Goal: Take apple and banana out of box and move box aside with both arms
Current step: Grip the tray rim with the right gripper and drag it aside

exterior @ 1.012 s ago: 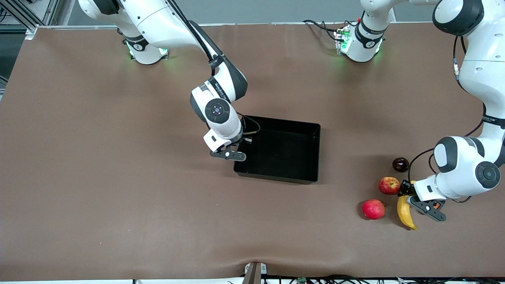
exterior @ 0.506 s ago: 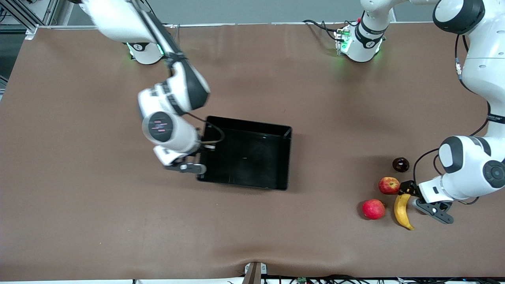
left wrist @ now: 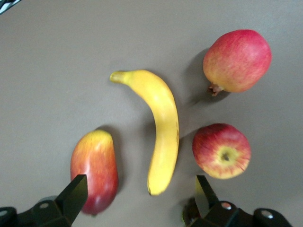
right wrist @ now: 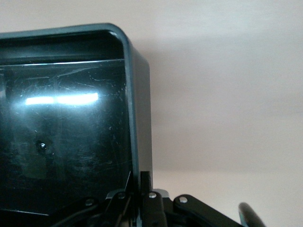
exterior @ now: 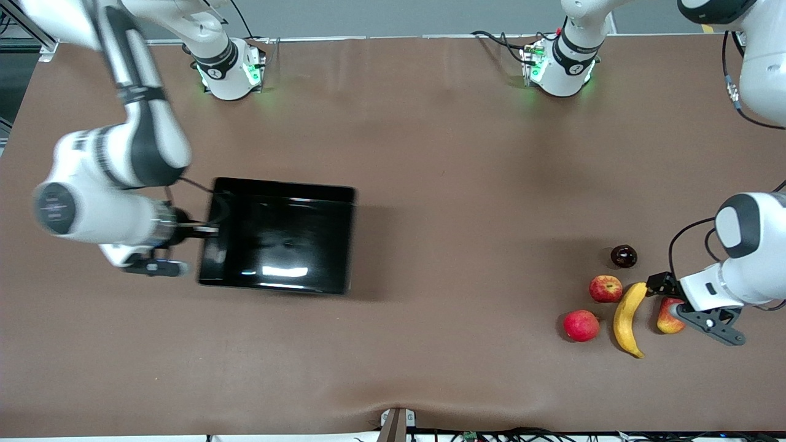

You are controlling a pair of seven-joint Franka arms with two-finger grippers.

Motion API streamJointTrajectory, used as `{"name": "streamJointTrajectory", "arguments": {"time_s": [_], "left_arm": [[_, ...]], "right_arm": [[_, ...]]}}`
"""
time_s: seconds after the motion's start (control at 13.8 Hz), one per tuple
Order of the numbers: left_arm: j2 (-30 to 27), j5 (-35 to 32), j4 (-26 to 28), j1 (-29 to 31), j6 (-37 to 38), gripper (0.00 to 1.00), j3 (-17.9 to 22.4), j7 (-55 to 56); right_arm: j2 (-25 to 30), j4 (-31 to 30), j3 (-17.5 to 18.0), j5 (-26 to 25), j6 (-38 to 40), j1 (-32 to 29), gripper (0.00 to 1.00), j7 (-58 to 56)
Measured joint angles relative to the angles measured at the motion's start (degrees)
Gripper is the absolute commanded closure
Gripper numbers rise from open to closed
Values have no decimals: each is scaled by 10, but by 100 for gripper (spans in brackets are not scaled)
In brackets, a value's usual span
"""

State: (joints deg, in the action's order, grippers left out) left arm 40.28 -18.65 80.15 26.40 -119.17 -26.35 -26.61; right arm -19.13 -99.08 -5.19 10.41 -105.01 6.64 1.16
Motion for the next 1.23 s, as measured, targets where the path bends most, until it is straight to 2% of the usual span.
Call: {"name": "streamJointTrajectory", "arguments": {"time_s": [0.22,0.36,0.65,0.87,0.94,1.01,1.08,1.23], "left_arm": [[-38,0,0,-2,56,0,-10,73],[-63,0,1,-2,99,0,-23,122],[-104,0,14,-4,134,0,-32,212],[-135,1,30,-4,146,0,-44,276],[-144,1,31,-4,151,0,-51,286],[-154,1,32,-4,154,0,-55,290],[-164,2,32,-4,156,0,-56,290],[-185,6,32,-3,160,0,-56,290]], "right_arm": [[0,-21,-1,-2,-19,-106,100,-131],[-9,-31,0,-13,-55,-152,100,-174],[-61,-43,0,-19,-137,-214,100,-242],[-93,-43,1,-19,-164,-228,100,-244],[-100,-43,1,-19,-169,-229,82,-244],[-106,-43,1,-19,-173,-231,16,-244],[-110,-43,1,-19,-173,-236,0,-244],[-112,-42,2,-19,-169,-245,0,-246]]}}
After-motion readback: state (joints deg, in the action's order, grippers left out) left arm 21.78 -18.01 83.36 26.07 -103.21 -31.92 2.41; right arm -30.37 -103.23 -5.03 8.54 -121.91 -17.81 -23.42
